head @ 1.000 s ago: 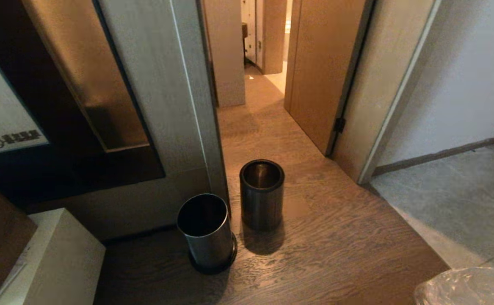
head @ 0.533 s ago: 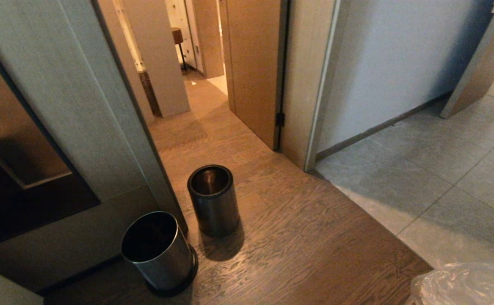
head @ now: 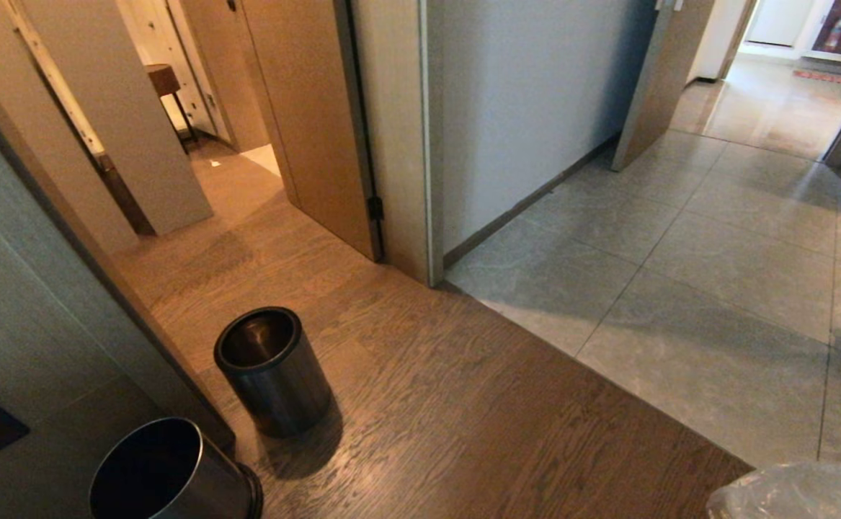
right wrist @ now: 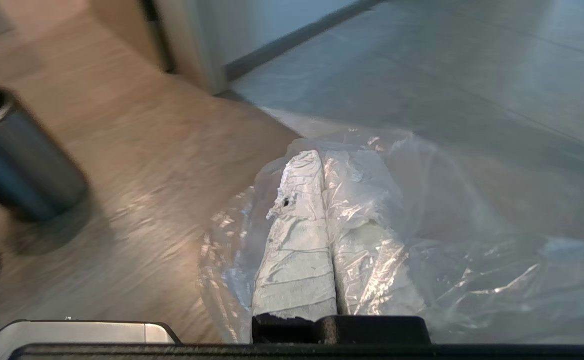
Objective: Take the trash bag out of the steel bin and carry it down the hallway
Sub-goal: Put the trash bag at the door
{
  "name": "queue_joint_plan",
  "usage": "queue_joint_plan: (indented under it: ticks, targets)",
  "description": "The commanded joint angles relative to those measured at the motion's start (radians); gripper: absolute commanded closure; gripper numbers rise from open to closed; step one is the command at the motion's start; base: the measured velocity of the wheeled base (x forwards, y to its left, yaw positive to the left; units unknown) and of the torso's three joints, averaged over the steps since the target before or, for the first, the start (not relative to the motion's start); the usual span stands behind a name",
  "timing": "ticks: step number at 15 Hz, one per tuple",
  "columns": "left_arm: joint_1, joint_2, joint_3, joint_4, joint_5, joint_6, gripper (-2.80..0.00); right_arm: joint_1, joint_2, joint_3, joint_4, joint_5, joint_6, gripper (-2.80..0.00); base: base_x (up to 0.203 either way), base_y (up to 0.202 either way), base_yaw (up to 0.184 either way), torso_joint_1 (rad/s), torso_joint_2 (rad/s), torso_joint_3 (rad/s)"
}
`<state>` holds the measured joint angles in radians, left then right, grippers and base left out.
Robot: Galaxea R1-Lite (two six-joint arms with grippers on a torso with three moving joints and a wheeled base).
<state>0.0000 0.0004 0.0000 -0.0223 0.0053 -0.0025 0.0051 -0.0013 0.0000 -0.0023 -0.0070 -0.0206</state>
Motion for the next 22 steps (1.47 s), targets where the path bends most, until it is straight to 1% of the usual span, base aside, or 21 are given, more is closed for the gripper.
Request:
queue_joint_plan:
  ticks: [1,22]
  targets:
    - [0.0,0.0,0.012,-0.001,0.001,0.001,0.0,0.0,0.001,0.0,0.0,0.001,-0.001,0.0,0.003,0.006,-0.117,0.004,0.0,0.001]
    - [0.0,0.0,0.012,-0.001,0.001,-0.002,0.0,0.001,0.001,0.0,0.001,-0.001,0.001,0.0,0.0,0.0,-0.004,0.0,0.0,0.0]
